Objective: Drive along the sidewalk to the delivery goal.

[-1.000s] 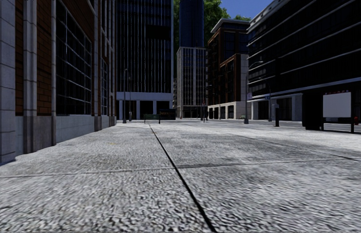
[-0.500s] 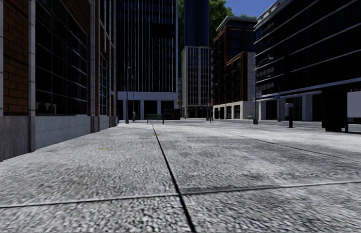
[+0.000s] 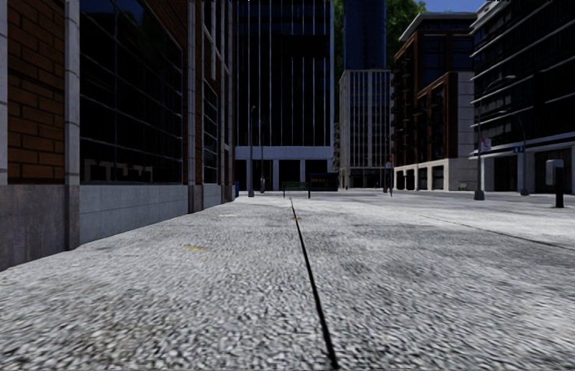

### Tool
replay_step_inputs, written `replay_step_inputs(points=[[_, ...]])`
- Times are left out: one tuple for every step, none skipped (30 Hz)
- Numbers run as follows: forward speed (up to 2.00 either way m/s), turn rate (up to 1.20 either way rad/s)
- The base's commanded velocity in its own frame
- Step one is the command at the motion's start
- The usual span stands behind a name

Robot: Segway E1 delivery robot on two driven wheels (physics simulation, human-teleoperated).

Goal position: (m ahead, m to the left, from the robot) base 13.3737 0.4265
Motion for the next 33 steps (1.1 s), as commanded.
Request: replay_step_inputs(points=[[1.96, 0.17], [1.96, 0.17], [1.96, 0.16], [1.96, 0.16], [1.96, 0.16], [1.96, 0.16], [1.96, 0.15], [1.96, 0.15], [1.96, 0.13], [1.96, 0.11], [1.96, 0.1], [1.96, 0.09], [1.96, 0.09], [1.96, 0.09], [1.96, 0.09], [1.96, 0.09], [1.96, 0.09], [1.96, 0.09], [1.96, 0.09], [1.96, 0.09], [1.96, 0.09], [1.96, 0.09], [1.96, 0.09], [1.96, 0.08], [1.96, 0.08], [1.96, 0.07], [1.96, 0.06], [1.96, 0.05], [1.96, 0.02], [1.96, 0.01], [1.96, 0.01], [1.96, 0.01], [1.96, 0.01]])
